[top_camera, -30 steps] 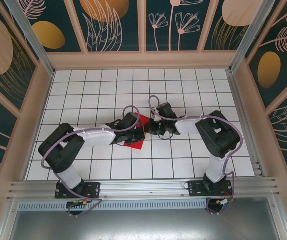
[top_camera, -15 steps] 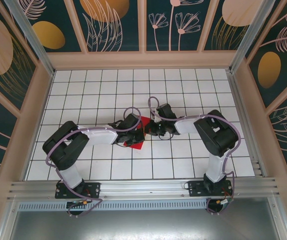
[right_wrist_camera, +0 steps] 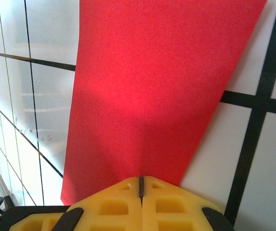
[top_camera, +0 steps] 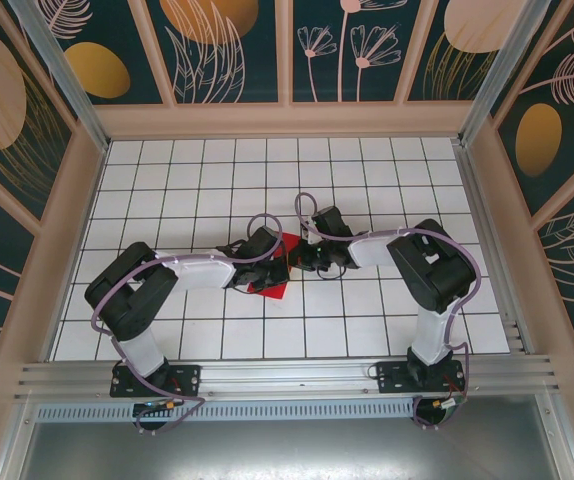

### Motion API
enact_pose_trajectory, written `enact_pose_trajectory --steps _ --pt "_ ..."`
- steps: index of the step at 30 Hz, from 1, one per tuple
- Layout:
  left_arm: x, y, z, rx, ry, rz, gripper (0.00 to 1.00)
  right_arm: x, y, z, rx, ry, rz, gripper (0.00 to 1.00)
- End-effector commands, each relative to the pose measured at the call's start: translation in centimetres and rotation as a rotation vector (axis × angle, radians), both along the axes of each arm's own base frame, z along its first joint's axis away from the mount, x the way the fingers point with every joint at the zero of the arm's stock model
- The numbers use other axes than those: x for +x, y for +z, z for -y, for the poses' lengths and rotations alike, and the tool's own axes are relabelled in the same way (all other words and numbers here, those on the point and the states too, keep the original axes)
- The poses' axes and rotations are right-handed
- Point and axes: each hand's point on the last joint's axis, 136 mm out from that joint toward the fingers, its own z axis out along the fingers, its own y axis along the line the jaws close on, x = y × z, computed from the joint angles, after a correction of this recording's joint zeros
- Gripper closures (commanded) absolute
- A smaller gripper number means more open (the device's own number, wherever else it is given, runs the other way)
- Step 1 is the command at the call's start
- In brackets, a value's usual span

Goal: Fold a paper plane with a square sheet of paper (pick it up from the middle)
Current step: First fold in half a square sheet of paper at the center of the table.

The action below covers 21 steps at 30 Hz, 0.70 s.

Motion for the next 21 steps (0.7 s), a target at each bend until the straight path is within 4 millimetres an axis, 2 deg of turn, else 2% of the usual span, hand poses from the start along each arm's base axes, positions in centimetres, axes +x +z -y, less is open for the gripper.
enact_pose_trajectory --steps 1,5,13,15,21 --pt "0.0 -0.1 -0.2 0.03 -0.005 0.004 1.0 -0.1 -1.7 0.8 -0.061 0.002 -0.017 1.0" --pt "-1.0 -1.2 -1.0 0.061 0.001 -0.039 1.0 0.6 -1.5 0.9 -0.063 -0.002 -0.006 1.0" --pt "-3.3 -3.2 -2.9 0.115 -0.004 -0.119 1.0 3.4 -1.3 1.9 -0.076 -0.038 0.019 1.0" --pt "-3.6 -3.5 -3.0 0.114 -0.006 -0.131 1.0 5.0 -1.3 3.0 -0.078 -0.076 0.027 1.0" --pt "-3.8 -3.8 -2.8 0.105 -0.014 -0.145 1.0 8.2 -1.4 4.1 -0.11 -0.116 0.054 1.0"
